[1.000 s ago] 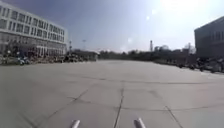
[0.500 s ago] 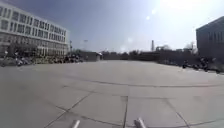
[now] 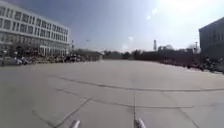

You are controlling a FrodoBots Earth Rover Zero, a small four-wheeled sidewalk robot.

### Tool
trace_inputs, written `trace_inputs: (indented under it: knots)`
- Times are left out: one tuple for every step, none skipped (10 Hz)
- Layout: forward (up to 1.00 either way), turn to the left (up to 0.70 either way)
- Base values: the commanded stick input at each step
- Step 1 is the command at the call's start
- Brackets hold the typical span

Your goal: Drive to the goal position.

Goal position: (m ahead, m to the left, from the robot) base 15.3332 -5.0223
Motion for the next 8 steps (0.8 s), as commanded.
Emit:
trace_inputs:
  knots:
    - [0.70,-0.35]
    - [0.70,-0.35]
    - [0.70,-0.35]
    - [0.70,-0.35]
    - [0.70,-0.35]
    - [0.70,-0.35]
    - [0.70,-0.35]
    - [0.70,-0.35]
